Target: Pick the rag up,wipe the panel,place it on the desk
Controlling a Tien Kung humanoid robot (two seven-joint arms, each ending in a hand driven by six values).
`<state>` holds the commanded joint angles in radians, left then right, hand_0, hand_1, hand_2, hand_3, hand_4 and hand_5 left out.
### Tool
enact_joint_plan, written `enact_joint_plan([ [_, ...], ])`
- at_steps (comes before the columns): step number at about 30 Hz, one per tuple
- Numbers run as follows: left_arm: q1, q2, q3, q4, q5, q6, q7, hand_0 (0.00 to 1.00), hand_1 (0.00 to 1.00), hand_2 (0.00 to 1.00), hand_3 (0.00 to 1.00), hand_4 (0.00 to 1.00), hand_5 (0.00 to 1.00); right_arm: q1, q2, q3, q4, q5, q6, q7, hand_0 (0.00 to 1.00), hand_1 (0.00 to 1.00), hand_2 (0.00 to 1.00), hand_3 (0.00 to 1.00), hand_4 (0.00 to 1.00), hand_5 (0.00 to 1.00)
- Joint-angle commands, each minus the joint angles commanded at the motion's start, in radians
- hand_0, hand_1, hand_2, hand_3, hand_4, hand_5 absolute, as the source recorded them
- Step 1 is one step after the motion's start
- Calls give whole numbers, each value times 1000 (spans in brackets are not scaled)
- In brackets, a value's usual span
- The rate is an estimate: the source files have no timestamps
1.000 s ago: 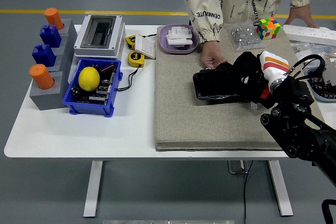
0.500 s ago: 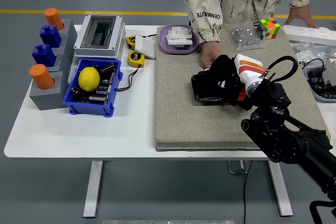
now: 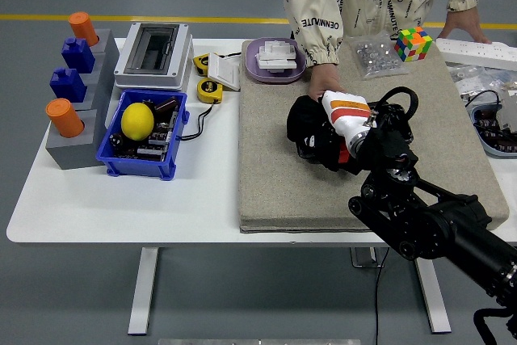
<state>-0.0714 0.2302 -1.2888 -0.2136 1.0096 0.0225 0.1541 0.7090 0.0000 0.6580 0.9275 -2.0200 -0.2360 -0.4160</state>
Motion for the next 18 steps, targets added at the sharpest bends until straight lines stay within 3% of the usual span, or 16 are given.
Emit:
enact_joint_plan([
  [5, 0, 1, 4, 0, -3, 0, 0, 603, 636, 635, 560, 632, 441, 2, 0, -28, 2, 4, 0, 1, 244, 290, 345, 406, 945, 88],
  [18, 1, 0, -3, 0, 1, 0, 0, 604, 636, 635, 560, 633, 442, -2, 0, 34, -20, -15, 1, 1, 244, 292, 346, 406, 945, 88],
])
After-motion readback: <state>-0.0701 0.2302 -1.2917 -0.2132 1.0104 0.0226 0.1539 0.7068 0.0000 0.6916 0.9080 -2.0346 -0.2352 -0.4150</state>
